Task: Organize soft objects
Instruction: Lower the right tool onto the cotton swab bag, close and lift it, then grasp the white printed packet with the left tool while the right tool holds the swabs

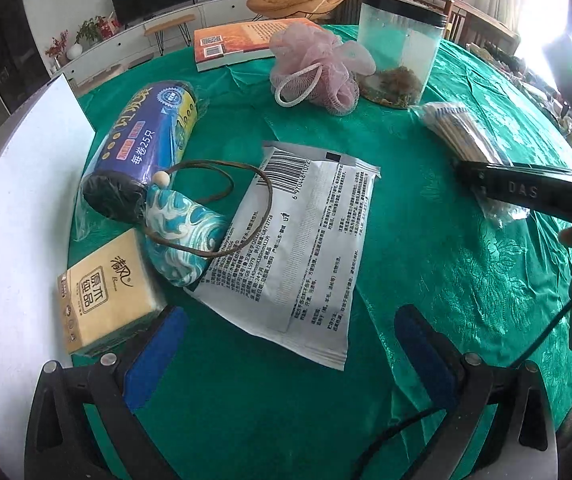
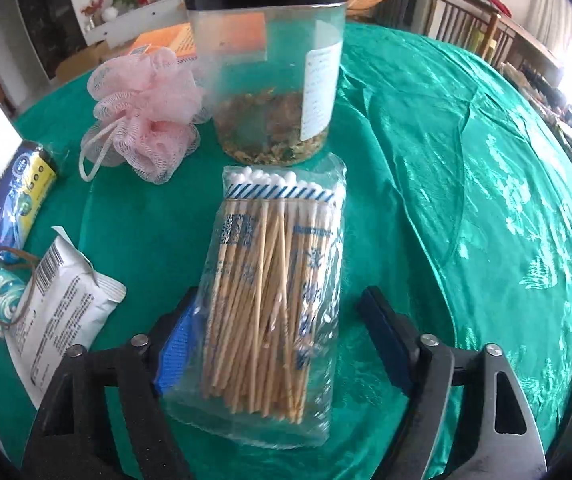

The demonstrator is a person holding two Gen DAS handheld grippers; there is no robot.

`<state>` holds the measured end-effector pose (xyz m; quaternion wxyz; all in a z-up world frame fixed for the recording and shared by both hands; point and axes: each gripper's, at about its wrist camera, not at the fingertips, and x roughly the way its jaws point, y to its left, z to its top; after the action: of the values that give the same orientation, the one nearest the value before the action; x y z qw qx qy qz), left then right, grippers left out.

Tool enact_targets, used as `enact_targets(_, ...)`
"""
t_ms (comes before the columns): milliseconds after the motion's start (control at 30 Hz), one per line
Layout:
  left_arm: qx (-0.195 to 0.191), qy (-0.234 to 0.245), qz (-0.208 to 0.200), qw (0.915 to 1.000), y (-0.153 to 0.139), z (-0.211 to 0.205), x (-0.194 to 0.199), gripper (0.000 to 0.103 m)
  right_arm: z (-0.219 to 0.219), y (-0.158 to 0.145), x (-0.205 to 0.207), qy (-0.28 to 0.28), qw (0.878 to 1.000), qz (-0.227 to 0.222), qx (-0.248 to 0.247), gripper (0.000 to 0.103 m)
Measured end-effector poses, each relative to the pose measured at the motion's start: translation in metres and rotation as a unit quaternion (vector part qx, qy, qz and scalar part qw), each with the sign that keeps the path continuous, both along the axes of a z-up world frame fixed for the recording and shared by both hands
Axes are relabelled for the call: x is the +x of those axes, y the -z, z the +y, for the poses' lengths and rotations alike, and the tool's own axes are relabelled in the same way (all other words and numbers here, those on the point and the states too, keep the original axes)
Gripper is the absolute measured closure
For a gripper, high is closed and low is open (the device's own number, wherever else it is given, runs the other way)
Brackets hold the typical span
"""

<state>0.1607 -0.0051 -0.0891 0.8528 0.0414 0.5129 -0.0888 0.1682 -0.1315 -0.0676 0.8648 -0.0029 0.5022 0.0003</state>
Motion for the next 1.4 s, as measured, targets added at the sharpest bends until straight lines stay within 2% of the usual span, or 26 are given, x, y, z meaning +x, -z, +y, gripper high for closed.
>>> enact_targets(33,-0.009,-0.008,0.001,0.9999,0.002,-0.002,0.006,0.0,-0.009,-0.002,-0.007,0.006,1.0,-0.002,-0.004,0.061)
enact_targets(100,-0.013,-0.026,-0.003,0.9996,0.005,-0.006,0.021,0.0,-0.029,-0.004,-0.021,0.019,1.0,-0.008,0.017,0.065)
enact_targets(167,-0.021,-0.025,0.001,0.9995,0.007,-0.012,0.033,0.001,-0.042,-0.005,-0.03,0.025,0.999,-0.014,0.024,0.066)
enact_targets(200,-0.019,-0.021,0.005,0.9996,0.008,-0.016,0.036,0.007,-0.046,-0.007,-0.032,0.027,0.999,-0.016,0.026,0.067)
enact_targets(233,-0.013,-0.016,-0.004,0.9998,0.006,-0.019,0.036,0.022,-0.048,-0.007,-0.034,0.027,0.999,-0.018,0.031,0.068)
enact_targets(267,-0.015,-0.005,-0.008,0.9998,0.004,-0.022,0.034,0.027,-0.051,-0.008,-0.038,0.027,0.999,-0.02,0.036,0.068)
enact_targets(300,-0.018,0.001,-0.005,0.9998,0.002,-0.025,0.031,0.04,-0.054,-0.009,-0.04,0.028,0.999,-0.022,0.041,0.069)
enact_targets(333,-0.023,0.006,-0.003,0.9997,-0.002,-0.026,0.024,0.047,-0.057,-0.01,-0.044,0.029,0.998,-0.024,0.051,0.069)
enact_targets(467,-0.081,0.033,0.008,0.9962,-0.019,-0.024,-0.021,0.048,-0.083,-0.014,-0.066,0.053,0.988,-0.035,0.138,0.069)
enact_targets(567,-0.067,0.065,-0.001,0.9957,-0.022,-0.029,-0.056,0.046,-0.098,-0.015,-0.081,0.064,0.98,-0.034,0.184,0.069)
enact_targets(667,-0.035,0.098,-0.021,0.9944,-0.019,-0.033,-0.075,0.026,-0.096,-0.013,-0.096,0.062,0.98,-0.03,0.186,0.069)
enact_targets(700,-0.025,0.103,-0.026,0.9941,-0.019,-0.033,-0.077,0.017,-0.095,-0.012,-0.099,0.061,0.98,-0.028,0.185,0.069)
enact_targets(733,-0.018,0.105,-0.031,0.9938,-0.019,-0.034,-0.078,0.014,-0.094,-0.01,-0.102,0.06,0.981,-0.027,0.184,0.069)
enact_targets(900,-0.033,0.13,-0.05,0.9897,-0.03,-0.039,-0.073,0.011,-0.098,-0.004,-0.112,0.066,0.976,-0.024,0.206,0.069)
enact_targets(1033,-0.025,0.167,-0.091,0.9814,-0.041,-0.057,-0.064,0.0,-0.105,-0.006,-0.122,0.072,0.972,-0.03,0.221,0.069)
enact_targets(1067,-0.017,0.179,-0.095,0.9792,-0.039,-0.063,-0.06,0.0,-0.107,-0.007,-0.123,0.073,0.971,-0.03,0.224,0.069)
enact_targets(1167,0.014,0.22,-0.066,0.9731,-0.023,-0.087,-0.048,0.0,-0.109,-0.005,-0.123,0.076,0.969,-0.026,0.236,0.069)
enact_targets(1267,0.05,0.269,-0.047,0.9607,-0.002,-0.106,-0.051,0.0,-0.111,-0.004,-0.126,0.078,0.965,-0.025,0.248,0.069)
enact_targets(1300,0.077,0.275,-0.059,0.9565,0.001,-0.111,-0.055,0.0,-0.112,-0.004,-0.127,0.078,0.965,-0.025,0.251,0.069)
enact_targets(1333,0.085,0.279,-0.069,0.954,0.002,-0.113,-0.057,0.001,-0.113,-0.005,-0.129,0.078,0.964,-0.025,0.253,0.069)
enact_targets(1367,0.08,0.27,-0.069,0.957,0.001,-0.112,-0.056,0.005,-0.114,-0.006,-0.131,0.078,0.963,-0.026,0.255,0.069)
enact_targets(1400,0.081,0.246,-0.077,0.9628,-0.002,-0.108,-0.054,0.028,-0.115,-0.008,-0.132,0.078,0.963,-0.027,0.256,0.069)
